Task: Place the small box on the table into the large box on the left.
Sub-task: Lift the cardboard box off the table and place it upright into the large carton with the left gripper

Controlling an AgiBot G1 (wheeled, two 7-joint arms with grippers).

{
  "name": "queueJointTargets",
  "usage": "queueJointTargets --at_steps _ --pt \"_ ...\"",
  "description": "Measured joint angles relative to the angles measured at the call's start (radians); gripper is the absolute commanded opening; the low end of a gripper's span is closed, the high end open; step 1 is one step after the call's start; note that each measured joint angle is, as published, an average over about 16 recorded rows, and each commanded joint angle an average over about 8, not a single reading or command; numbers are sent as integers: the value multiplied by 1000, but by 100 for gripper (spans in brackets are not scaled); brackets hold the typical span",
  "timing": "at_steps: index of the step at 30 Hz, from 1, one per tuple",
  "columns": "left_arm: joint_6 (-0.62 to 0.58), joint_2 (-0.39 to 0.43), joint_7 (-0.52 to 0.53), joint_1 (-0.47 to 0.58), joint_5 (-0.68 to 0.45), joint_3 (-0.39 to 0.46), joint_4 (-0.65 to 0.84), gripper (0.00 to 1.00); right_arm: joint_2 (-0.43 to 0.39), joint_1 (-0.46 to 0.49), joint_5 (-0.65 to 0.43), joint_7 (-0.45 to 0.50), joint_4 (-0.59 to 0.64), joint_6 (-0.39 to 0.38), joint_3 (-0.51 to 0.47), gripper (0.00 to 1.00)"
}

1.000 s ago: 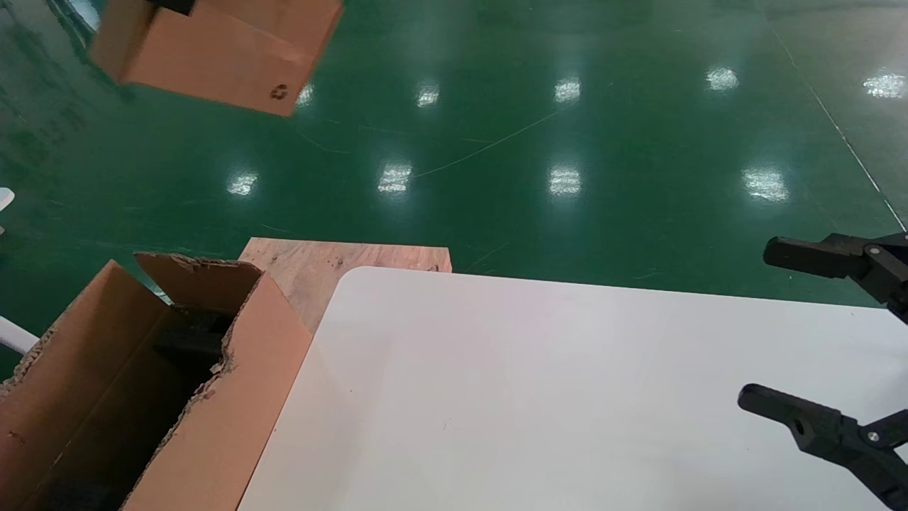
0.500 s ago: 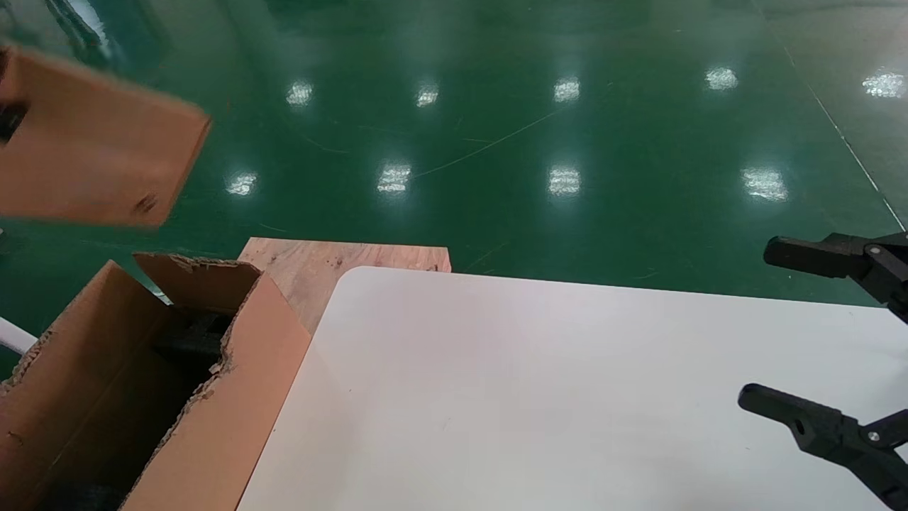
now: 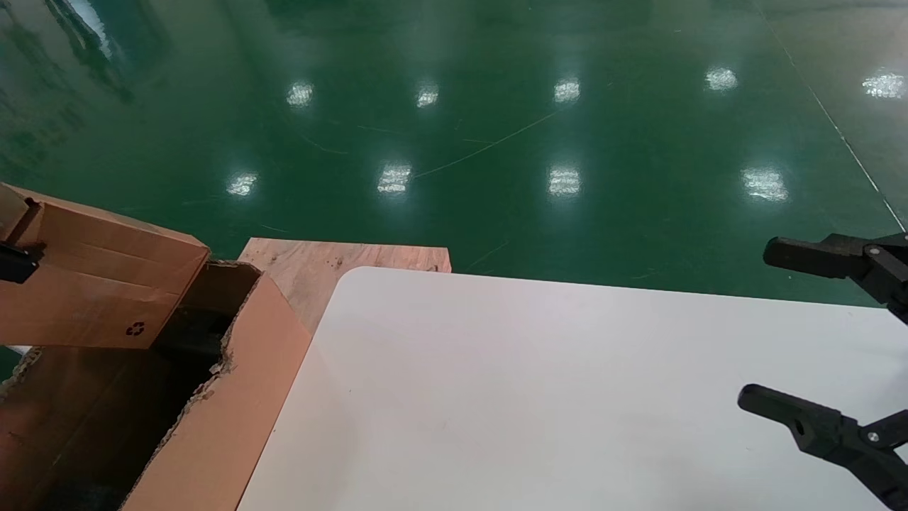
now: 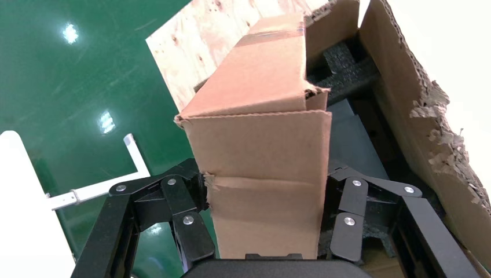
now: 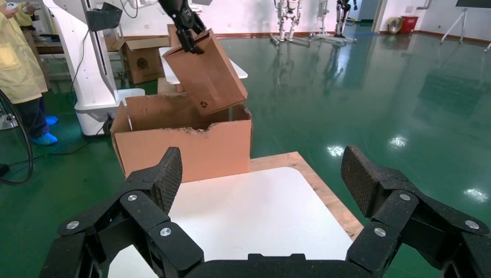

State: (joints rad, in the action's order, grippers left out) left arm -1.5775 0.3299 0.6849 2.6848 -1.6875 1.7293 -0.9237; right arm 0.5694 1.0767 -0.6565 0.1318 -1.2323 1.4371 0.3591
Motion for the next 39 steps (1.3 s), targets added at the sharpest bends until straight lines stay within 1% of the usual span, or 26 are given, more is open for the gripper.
queueJointTargets --at_steps 8,15,20,29,39 --pt "-2 -35 84 -3 7 50 -95 0 0 0 0 0 0 0 0 100" --pt "2 -44 132 -9 -6 101 -121 0 0 0 0 0 0 0 0 100" --pt "21 -43 168 -31 -20 137 -122 0 0 0 0 0 0 0 0 100" --pt "115 -20 238 -126 -41 192 -84 0 0 0 0 0 0 0 0 100" --pt "230 48 294 -257 -15 224 33 0 0 0 0 0 0 0 0 100"
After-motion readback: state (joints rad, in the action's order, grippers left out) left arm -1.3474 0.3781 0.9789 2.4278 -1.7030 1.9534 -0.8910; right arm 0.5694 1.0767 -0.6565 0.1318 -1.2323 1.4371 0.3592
